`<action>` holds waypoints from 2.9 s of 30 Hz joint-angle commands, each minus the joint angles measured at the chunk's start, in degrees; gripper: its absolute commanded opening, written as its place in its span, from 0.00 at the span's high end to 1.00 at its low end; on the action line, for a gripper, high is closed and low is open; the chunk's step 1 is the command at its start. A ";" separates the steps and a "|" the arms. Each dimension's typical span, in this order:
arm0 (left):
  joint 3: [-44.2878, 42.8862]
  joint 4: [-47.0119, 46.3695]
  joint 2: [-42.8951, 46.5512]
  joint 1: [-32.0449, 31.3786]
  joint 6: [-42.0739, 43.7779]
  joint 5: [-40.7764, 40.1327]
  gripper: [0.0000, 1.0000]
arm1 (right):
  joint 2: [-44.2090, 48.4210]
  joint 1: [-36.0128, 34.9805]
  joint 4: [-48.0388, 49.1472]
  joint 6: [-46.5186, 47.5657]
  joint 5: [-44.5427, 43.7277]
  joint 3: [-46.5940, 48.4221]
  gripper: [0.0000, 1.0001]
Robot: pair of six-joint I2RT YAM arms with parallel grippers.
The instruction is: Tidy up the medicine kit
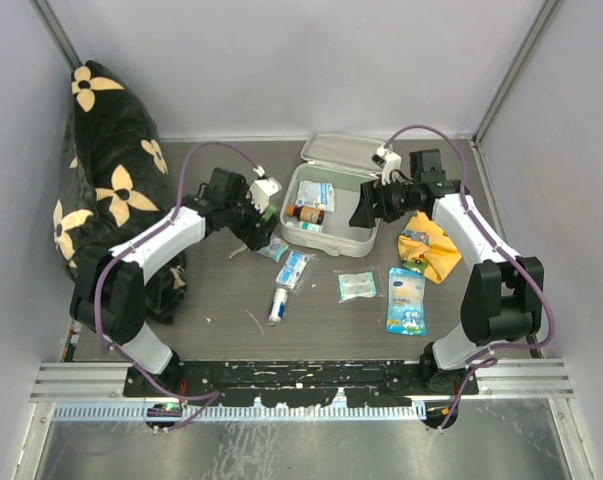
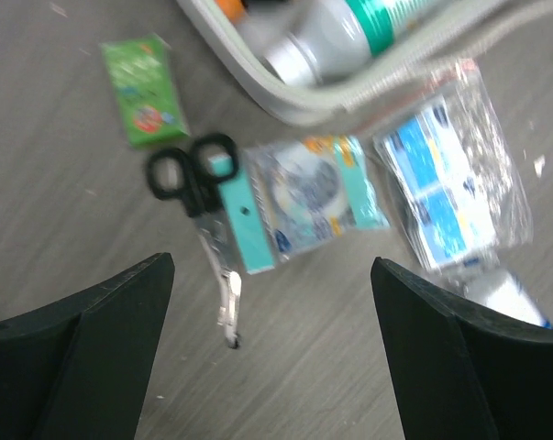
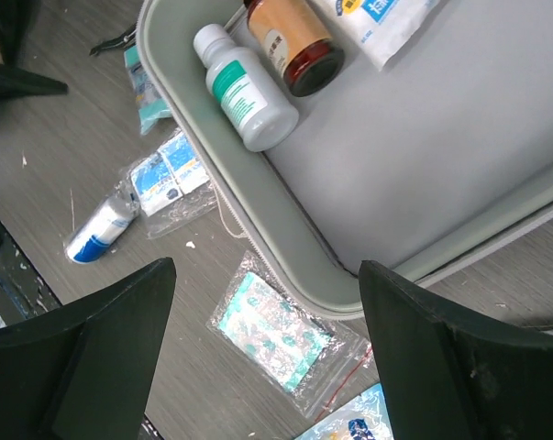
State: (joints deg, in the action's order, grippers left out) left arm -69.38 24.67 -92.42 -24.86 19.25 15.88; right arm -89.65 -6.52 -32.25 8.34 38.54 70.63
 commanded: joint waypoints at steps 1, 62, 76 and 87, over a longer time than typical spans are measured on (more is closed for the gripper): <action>4.84 -2.67 1.78 0.08 6.32 8.67 0.11 | 3.56 0.13 1.19 3.01 3.30 -0.87 0.13; -4.45 6.36 1.12 -8.56 17.08 -5.99 0.97 | 0.95 0.42 43.72 -38.05 20.08 -14.89 0.18; -12.98 2.25 -2.07 -11.08 1.49 -10.98 0.96 | -12.23 -8.33 65.95 -61.46 17.89 -11.22 0.20; -12.21 1.09 -2.54 -12.91 -1.42 -13.36 0.96 | -14.22 -10.89 71.71 -66.31 16.36 -10.59 0.23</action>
State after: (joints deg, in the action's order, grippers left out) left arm -80.40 28.97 -95.35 -37.21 19.81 3.53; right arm -104.66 -17.10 33.63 -55.99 55.90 57.34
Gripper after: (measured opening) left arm 0.038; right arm 0.789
